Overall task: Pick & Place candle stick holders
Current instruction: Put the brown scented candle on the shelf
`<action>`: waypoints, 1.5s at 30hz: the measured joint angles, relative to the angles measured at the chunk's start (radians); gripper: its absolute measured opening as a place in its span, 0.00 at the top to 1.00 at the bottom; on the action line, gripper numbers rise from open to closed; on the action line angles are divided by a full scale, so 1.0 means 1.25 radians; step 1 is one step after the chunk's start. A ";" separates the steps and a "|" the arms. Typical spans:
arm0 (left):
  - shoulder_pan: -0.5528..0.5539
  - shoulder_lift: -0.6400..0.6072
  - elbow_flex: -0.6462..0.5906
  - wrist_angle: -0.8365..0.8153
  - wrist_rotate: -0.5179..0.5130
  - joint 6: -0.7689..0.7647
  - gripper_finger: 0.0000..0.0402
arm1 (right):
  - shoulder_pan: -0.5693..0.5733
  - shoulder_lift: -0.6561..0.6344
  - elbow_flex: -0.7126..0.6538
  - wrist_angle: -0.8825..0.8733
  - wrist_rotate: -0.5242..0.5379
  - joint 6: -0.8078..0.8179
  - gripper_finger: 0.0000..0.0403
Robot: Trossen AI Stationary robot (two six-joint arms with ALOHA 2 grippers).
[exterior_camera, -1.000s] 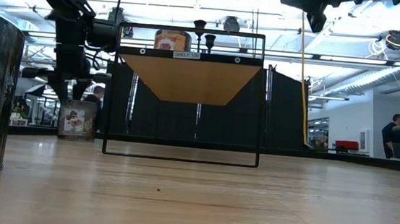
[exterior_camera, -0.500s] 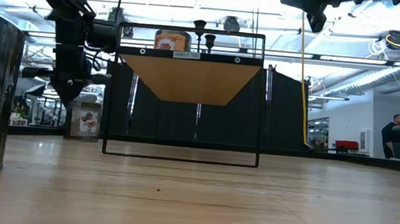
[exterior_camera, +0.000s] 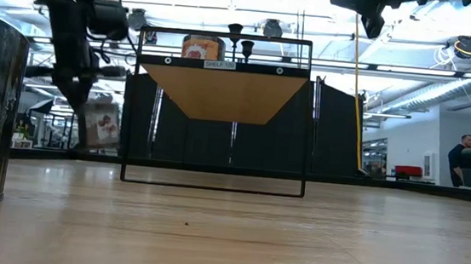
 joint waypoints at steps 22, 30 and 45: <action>-0.093 -0.220 0.094 -0.127 0.202 -0.020 1.00 | 0.000 0.022 0.000 0.008 0.000 -0.030 0.74; -0.183 -0.210 0.261 -0.195 0.170 -0.051 1.00 | 0.000 0.069 0.000 0.059 -0.019 -0.047 0.74; -0.392 -0.006 0.533 -0.267 0.137 -0.090 1.00 | 0.002 0.194 0.000 0.315 -0.130 -0.093 0.74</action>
